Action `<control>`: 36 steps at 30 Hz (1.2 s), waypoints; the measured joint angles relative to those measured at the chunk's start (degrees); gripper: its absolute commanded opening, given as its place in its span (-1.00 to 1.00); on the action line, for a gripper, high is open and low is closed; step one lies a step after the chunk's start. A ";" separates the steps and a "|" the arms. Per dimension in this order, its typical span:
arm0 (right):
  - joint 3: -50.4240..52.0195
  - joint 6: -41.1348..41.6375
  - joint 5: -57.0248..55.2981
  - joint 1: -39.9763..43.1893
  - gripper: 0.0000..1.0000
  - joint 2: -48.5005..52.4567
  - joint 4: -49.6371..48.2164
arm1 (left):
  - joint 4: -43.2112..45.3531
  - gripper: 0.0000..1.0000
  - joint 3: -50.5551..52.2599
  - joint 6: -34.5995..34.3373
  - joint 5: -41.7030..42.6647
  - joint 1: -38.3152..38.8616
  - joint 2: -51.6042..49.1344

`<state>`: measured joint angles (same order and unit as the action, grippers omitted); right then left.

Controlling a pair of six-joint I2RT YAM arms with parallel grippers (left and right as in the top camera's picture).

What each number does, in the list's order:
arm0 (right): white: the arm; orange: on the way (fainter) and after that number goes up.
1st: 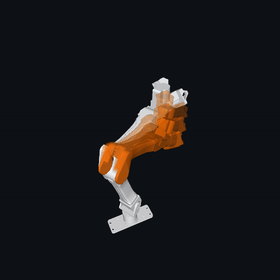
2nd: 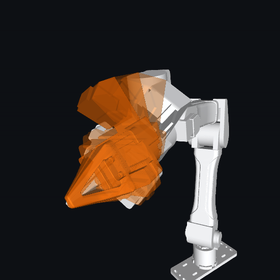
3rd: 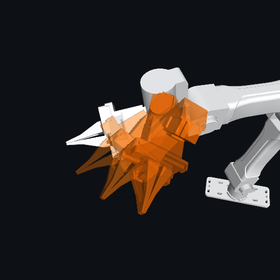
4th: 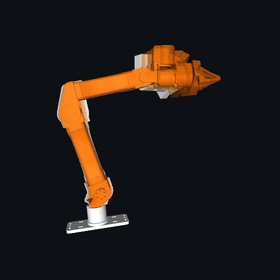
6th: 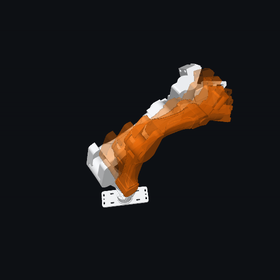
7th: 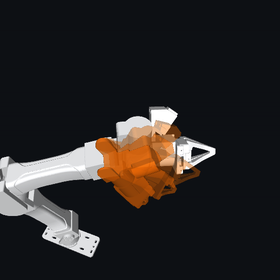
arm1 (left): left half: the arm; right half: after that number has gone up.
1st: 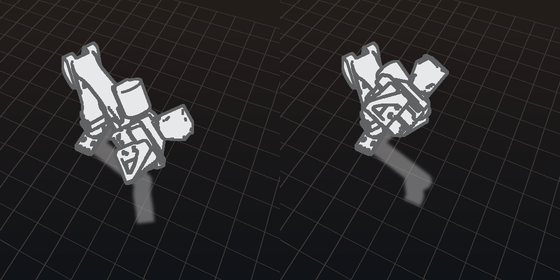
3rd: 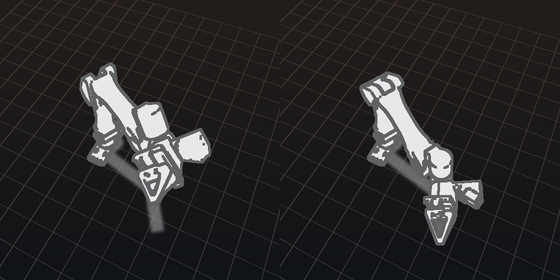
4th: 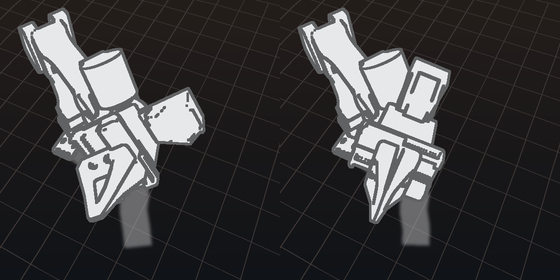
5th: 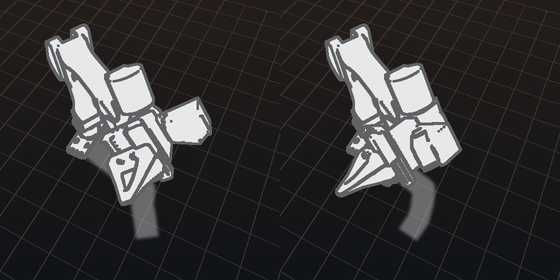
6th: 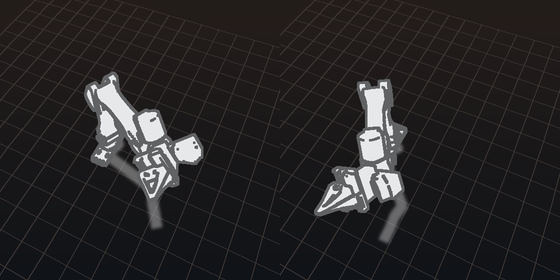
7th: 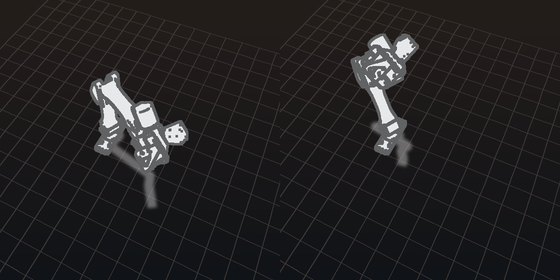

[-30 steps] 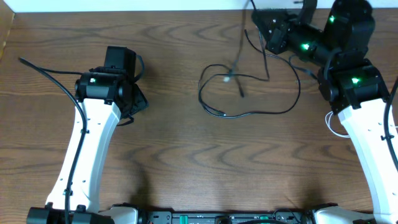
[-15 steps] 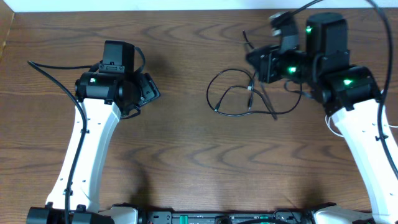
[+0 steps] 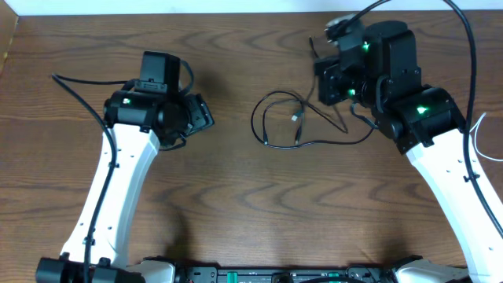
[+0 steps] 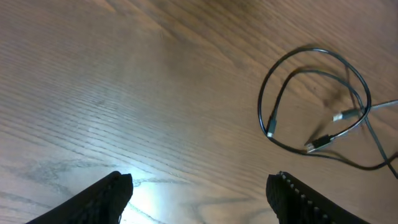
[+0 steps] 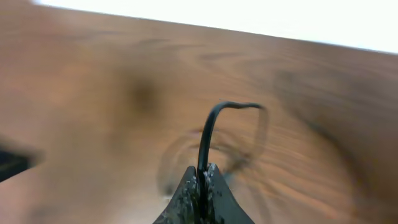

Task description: Untangle cables

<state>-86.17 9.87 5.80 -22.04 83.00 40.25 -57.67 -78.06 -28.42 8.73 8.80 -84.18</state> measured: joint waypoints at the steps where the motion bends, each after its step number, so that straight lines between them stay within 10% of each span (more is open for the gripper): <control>1: 0.00 0.72 -3.63 0.00 -0.98 0.02 0.68 | -0.02 0.49 0.00 0.02 0.00 0.20 -0.20; 17: 0.00 5.62 -29.99 12.02 -0.98 -0.63 -15.37 | 0.07 0.49 0.00 0.17 0.00 1.14 -1.20; 30: -0.11 3.30 31.43 12.00 -0.98 -4.74 -21.20 | 0.04 0.50 0.00 0.17 -0.02 1.18 -1.20; 36: -0.15 2.69 29.18 13.07 -0.98 -4.74 -17.29 | 0.02 0.50 0.00 0.17 -0.02 1.18 -1.22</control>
<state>-86.32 12.56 34.98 -8.97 78.26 22.96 -57.65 -78.06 -28.25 8.71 9.98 -85.41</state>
